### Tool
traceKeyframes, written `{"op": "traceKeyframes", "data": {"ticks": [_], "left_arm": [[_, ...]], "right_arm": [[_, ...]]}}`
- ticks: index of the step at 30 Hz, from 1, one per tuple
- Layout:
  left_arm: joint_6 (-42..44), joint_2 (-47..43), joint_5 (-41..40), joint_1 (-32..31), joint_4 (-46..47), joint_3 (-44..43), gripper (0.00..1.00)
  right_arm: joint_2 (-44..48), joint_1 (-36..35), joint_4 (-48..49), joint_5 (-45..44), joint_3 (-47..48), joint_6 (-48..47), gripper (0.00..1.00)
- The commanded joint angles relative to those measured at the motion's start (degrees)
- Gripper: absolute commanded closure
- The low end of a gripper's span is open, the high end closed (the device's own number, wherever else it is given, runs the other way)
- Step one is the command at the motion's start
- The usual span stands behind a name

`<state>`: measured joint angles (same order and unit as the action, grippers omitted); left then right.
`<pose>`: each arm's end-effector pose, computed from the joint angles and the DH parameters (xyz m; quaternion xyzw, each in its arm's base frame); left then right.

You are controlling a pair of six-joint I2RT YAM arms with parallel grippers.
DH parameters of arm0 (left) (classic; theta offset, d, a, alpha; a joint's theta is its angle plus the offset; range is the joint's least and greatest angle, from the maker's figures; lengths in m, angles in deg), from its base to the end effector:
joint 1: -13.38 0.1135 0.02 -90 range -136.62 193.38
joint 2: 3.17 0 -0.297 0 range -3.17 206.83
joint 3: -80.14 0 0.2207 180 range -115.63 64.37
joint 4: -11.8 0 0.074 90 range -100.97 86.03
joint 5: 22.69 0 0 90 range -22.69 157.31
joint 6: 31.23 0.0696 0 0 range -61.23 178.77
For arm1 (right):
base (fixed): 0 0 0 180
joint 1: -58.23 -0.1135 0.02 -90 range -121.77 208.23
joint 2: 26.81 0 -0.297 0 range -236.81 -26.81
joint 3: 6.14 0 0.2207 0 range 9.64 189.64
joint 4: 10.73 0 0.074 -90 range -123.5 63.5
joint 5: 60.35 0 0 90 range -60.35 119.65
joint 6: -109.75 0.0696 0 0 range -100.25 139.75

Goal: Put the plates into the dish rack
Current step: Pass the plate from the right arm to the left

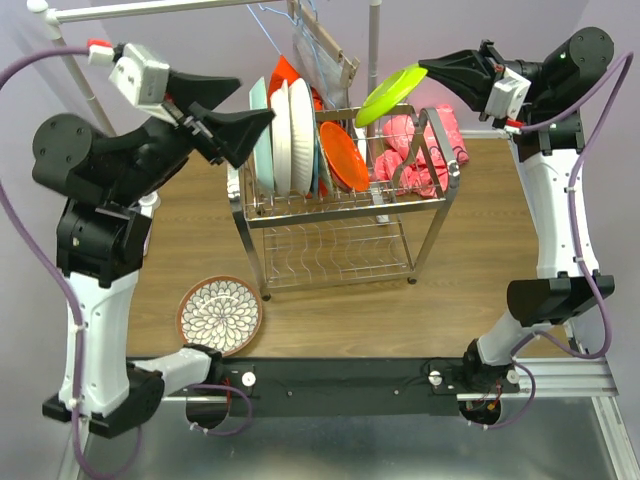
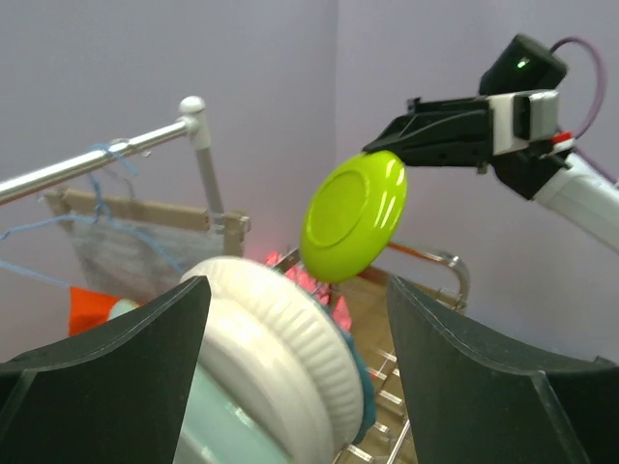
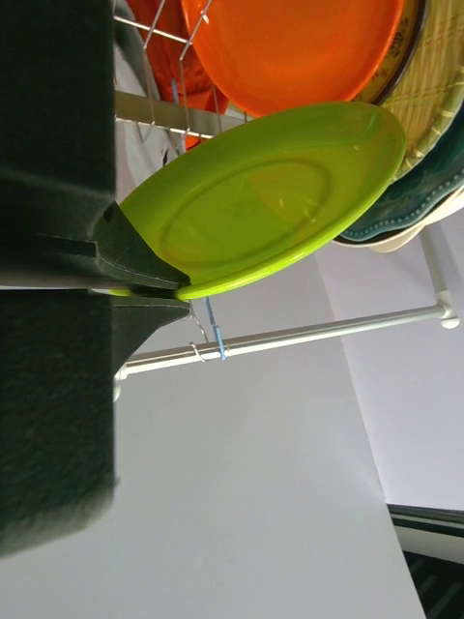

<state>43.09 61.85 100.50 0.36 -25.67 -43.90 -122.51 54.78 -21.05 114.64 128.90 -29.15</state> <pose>0.1192 -0.0667 0.6205 0.2236 0.5444 -0.3520 0.7279 0.2855 0.0867 0.5878 -0.6874 0.0790 0.0707 0.7185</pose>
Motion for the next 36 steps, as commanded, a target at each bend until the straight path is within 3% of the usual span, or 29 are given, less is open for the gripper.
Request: {"op": "traceKeyframes", "data": {"ticks": [1,2,5,16,21,26,29,32,33,34,36], "left_arm": [[5.7,9.0,-8.9,-12.4,-9.7,-11.8,0.17],[7.2,11.2,-11.2,-15.0,-11.9,-18.1,0.17],[11.6,16.4,-17.4,-20.9,-16.6,-25.1,0.17],[31.6,25.3,-32.7,-38.7,-12.7,-27.8,0.06],[40.4,28.5,-52.4,-43.7,-12.9,-27.4,0.05],[47.3,30.8,-63.8,-45.8,-8.5,-25.5,0.11],[50.4,31.9,-66.6,-46.6,-6.4,-25.6,0.25],[51.6,32.5,-66.2,-47.4,-5.7,-25.5,0.67],[51.7,32.6,-65.8,-47.5,-5.6,-25.5,0.90],[51.8,32.7,-65.4,-47.6,-5.6,-25.5,0.99],[51.5,32.5,-63.5,-48.1,-5.6,-25.2,1.00]], "right_arm": [[0.1,-0.5,1.6,-0.2,3.5,7.6,0.99],[0.5,-0.4,1.7,-1.2,3.7,8.6,0.99],[1.9,-0.5,1.6,-4.8,2.3,10.8,0.99],[6.4,-0.4,1.1,-13.9,-1.0,16.6,0.99],[8.7,-0.5,0.9,-14.2,-3.0,17.4,1.00],[9.0,-0.4,0.9,-14.5,-2.6,20.5,0.99],[9.7,-0.4,0.9,-14.7,-3.2,21.7,0.99],[10.2,-0.4,0.9,-15.0,-3.4,23.6,0.99],[10.4,-0.4,0.9,-15.2,-3.7,24.8,0.99],[10.7,-0.4,0.9,-15.4,-3.9,25.3,0.99],[11.1,-0.5,0.9,-15.8,-5.0,26.7,0.99]]}}
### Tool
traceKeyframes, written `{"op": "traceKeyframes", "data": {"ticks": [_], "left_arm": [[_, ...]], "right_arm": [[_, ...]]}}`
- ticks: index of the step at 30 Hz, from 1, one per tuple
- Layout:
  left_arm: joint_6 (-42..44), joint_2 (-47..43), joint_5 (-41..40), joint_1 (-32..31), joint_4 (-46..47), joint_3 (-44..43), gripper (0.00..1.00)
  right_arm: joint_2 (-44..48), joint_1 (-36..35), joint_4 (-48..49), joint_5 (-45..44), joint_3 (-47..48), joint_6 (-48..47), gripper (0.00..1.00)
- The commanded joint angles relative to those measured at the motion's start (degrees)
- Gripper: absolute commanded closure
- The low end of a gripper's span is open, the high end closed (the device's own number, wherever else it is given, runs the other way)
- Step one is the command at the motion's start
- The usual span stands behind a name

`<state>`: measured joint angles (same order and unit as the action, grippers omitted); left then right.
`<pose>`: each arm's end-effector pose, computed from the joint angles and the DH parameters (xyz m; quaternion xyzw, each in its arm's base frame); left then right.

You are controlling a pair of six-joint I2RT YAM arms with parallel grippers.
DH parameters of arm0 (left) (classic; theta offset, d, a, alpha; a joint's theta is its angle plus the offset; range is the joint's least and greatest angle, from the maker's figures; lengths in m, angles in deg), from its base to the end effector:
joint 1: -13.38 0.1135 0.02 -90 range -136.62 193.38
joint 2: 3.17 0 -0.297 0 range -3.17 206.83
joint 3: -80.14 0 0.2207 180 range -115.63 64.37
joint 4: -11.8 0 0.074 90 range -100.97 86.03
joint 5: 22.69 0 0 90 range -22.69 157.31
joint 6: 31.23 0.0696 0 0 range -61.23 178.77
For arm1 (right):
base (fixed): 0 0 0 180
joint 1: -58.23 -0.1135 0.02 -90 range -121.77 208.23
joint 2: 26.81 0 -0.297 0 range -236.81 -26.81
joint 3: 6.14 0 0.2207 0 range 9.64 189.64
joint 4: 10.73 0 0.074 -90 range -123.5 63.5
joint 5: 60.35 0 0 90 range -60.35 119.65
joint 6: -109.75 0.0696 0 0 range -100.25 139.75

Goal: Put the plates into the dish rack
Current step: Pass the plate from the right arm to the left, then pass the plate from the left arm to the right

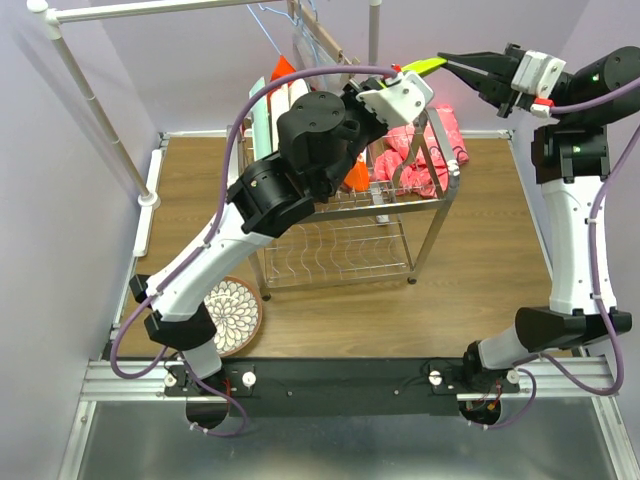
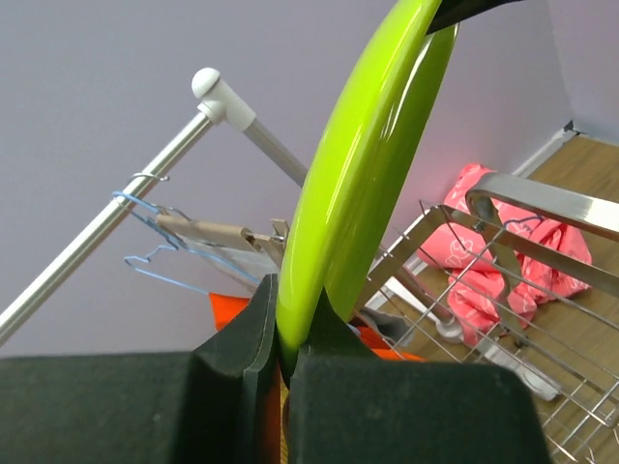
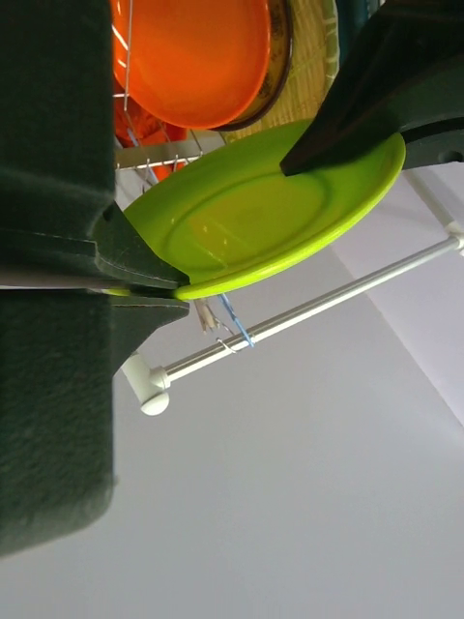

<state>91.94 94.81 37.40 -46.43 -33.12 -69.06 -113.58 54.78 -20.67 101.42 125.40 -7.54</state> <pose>0.1974 -0.2704 0.5944 0.3351 0.5832 0.0017 0.7400 0.2342 0.0803 0.6202 -0.6004 0.2241 0.1173 0.7587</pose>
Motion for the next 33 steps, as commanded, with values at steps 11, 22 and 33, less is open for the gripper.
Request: {"op": "traceKeyframes", "data": {"ticks": [11,22,33], "left_arm": [[4.8,-8.1,-0.8,-1.4,18.6,12.7,1.00],[17.5,-11.0,-8.0,-1.4,43.3,22.1,1.00],[44.6,-12.5,-12.1,-2.2,76.6,39.0,1.00]], "right_arm": [[4.6,-0.4,0.6,-21.4,-2.8,19.7,0.20],[14.3,-0.5,-0.6,-34.6,-12.1,43.0,0.10],[7.5,-0.4,8.6,-21.4,-12.1,102.2,0.15]]}}
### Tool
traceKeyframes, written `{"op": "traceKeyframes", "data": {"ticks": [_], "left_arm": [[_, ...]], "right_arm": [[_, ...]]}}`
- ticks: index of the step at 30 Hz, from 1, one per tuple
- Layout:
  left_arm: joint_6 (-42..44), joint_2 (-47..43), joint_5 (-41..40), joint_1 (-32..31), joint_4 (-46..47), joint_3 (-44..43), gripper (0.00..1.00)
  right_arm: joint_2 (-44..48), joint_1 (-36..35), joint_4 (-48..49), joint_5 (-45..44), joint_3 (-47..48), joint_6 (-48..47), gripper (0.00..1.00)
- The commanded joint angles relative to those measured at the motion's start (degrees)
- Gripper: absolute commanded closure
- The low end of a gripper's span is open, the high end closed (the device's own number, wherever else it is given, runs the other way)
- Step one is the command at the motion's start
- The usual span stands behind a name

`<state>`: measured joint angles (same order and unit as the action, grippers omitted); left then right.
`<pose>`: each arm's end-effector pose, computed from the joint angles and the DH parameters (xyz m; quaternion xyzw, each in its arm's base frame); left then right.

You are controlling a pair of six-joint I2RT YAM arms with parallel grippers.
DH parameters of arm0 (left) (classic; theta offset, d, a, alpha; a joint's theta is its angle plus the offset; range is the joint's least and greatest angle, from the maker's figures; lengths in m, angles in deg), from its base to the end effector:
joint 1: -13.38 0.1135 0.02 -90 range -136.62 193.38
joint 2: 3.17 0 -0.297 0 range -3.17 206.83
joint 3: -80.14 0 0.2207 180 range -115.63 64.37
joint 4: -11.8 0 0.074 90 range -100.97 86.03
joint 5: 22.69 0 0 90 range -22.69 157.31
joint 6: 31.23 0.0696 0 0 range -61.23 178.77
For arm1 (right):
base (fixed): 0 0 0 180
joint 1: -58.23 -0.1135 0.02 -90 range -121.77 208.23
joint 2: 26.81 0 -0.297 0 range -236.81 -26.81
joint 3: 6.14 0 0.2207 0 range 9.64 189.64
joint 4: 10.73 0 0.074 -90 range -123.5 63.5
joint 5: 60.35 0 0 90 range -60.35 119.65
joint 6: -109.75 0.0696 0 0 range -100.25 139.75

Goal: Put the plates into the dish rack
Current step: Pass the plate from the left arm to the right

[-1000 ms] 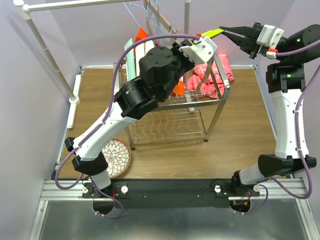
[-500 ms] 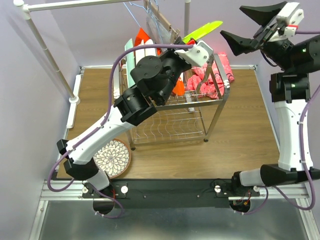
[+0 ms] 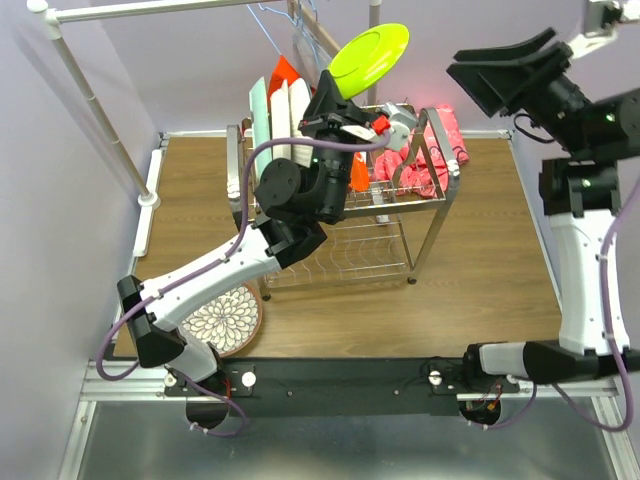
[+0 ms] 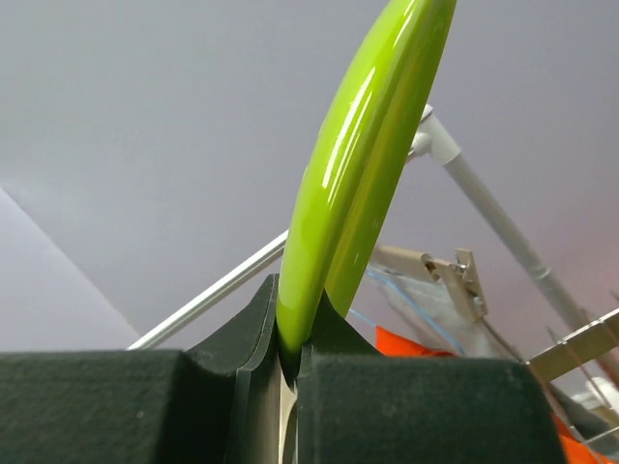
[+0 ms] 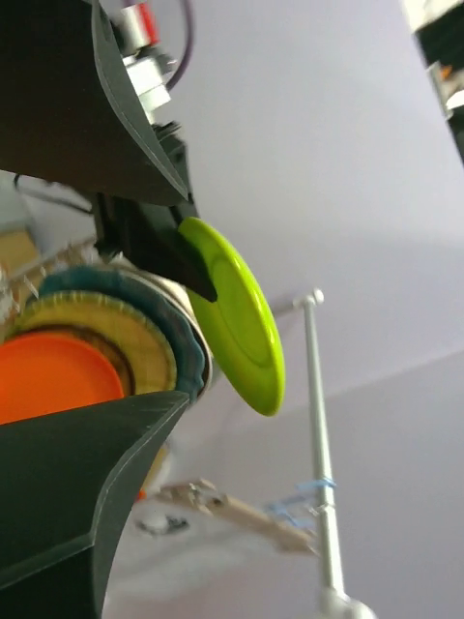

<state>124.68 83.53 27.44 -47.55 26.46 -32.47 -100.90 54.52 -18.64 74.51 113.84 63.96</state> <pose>0.1839 -0.2390 0.5893 0.2129 0.4529 0.1795 0.8470 0.1858 0.0612 0.6335 -0.1814 0.4990 0.4903 0.6912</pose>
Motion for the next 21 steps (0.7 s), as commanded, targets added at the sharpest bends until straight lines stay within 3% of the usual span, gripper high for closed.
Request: {"op": "traceKeyframes", "data": {"ticks": [1,7,21], "left_arm": [[12.0,-1.2,-1.7,-1.4,17.0,2.4,1.00],[14.3,0.0,-1.3,-4.0,18.1,2.4,1.00],[17.7,5.8,0.0,-4.7,18.3,-0.9,1.00]], "right_arm": [[-6.2,-0.2,6.6,5.2,0.4,30.7,0.15],[-8.9,-1.8,2.1,2.6,6.2,33.3,0.15],[-8.6,-4.0,0.6,1.9,5.7,36.0,0.20]]}}
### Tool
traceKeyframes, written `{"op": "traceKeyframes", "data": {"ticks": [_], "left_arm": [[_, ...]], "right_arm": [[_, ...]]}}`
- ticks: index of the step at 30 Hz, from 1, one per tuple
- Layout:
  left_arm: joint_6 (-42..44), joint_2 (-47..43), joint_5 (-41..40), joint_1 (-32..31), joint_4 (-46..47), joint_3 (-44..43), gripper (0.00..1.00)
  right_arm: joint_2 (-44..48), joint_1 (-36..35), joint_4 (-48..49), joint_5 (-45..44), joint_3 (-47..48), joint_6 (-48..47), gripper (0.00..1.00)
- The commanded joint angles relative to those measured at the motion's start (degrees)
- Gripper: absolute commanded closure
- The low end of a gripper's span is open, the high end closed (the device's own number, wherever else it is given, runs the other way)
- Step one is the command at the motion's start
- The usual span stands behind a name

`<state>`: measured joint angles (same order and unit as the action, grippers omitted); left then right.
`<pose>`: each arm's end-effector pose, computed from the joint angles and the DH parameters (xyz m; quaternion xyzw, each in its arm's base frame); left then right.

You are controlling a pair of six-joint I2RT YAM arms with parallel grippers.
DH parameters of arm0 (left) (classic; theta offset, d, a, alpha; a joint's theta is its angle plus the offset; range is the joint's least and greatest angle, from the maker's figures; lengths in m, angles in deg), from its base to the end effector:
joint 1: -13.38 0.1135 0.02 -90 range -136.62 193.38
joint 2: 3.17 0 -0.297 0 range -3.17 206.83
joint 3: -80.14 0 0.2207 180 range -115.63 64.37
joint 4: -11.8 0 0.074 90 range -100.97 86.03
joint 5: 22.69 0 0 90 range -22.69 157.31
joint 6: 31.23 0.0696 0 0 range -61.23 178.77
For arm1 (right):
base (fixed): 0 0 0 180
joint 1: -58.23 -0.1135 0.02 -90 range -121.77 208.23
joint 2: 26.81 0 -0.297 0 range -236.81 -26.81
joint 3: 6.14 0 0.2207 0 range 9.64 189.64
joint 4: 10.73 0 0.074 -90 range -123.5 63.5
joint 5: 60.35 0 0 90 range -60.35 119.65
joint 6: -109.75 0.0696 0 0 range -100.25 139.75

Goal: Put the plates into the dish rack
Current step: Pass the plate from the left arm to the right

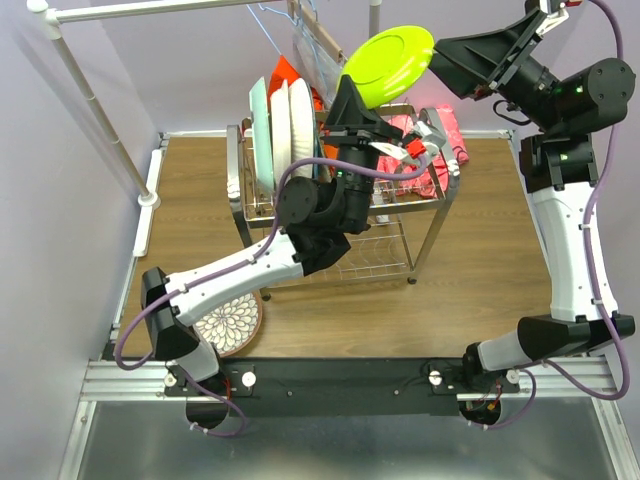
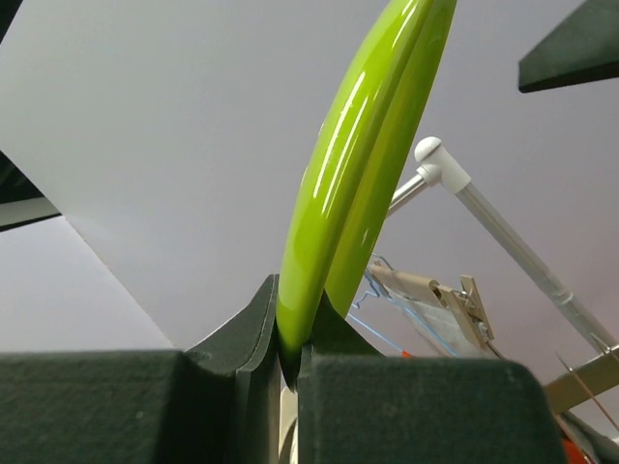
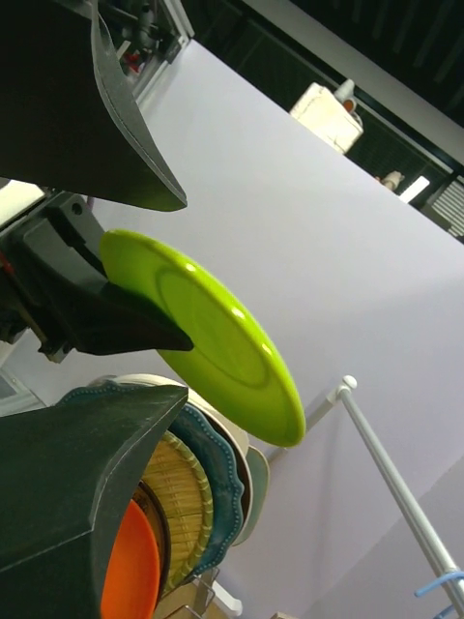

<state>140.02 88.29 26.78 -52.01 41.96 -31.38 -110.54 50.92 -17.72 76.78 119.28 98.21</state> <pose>0.1727 -0.2685 0.5836 0.2122 0.4036 0.2384 0.8574 0.2436 0.0827 0.6246 -0.0406 0.5520 0.6885 0.4687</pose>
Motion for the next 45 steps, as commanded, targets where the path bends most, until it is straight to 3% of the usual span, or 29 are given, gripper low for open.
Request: {"op": "traceKeyframes", "data": {"ticks": [1,7,10,13,14,16,17,24,28,35,37,42,44,45], "left_arm": [[2.6,1.2,1.0,-0.2,2.8,-2.2,1.00],[5.0,2.8,2.4,-0.4,2.7,-3.3,1.00],[8.0,3.7,2.9,-0.6,2.7,-3.7,1.00],[10.5,4.3,3.0,-0.8,2.6,-3.4,1.00],[10.6,4.1,2.9,-0.7,2.6,-3.1,1.00],[10.7,3.6,2.8,-0.8,2.5,-2.2,1.00],[10.8,3.3,2.7,-0.8,2.4,-1.8,1.00],[11.1,1.9,0.5,-1.7,2.2,1.5,1.00],[9.6,-0.4,-1.6,-2.6,2.2,4.8,0.68],[6.8,-5.4,-3.4,-3.9,1.0,10.1,0.50],[6.6,-5.9,-4.0,-4.0,0.7,10.8,0.34],[3.1,-7.3,-6.3,-4.6,0.7,9.8,0.34],[-2.2,-8.6,-7.9,-4.8,-3.2,7.3,0.33],[-10.1,-9.0,-7.9,-4.8,-6.7,3.1,0.33]], "right_arm": [[1.1,-0.6,-0.3,-0.4,0.1,1.9,0.20],[0.9,-2.7,-2.8,-1.3,0.2,1.5,0.25],[0.5,-3.8,-5.4,-2.0,0.1,1.0,0.36],[0.4,-4.1,-5.6,-2.0,0.0,1.0,0.53],[0.6,-4.1,-5.6,-2.2,0.0,1.0,0.68],[0.9,-4.0,-5.6,-2.5,0.1,0.6,0.84],[1.0,-4.1,-5.6,-2.5,0.0,0.5,0.99],[1.0,-3.2,-5.5,-3.5,0.7,-0.9,0.99],[0.1,-1.0,-5.0,-2.9,2.3,-2.7,0.99],[-0.9,2.7,-2.3,-2.5,4.5,-2.6,0.99],[-1.1,3.0,-1.9,-2.4,5.0,-2.6,0.99],[-1.1,6.7,-1.2,-1.9,6.7,-6.7,0.99],[-0.6,7.5,-1.5,-0.8,7.1,-12.7,0.99],[-0.3,8.7,-1.9,-0.5,6.9,-14.5,0.99]]}}
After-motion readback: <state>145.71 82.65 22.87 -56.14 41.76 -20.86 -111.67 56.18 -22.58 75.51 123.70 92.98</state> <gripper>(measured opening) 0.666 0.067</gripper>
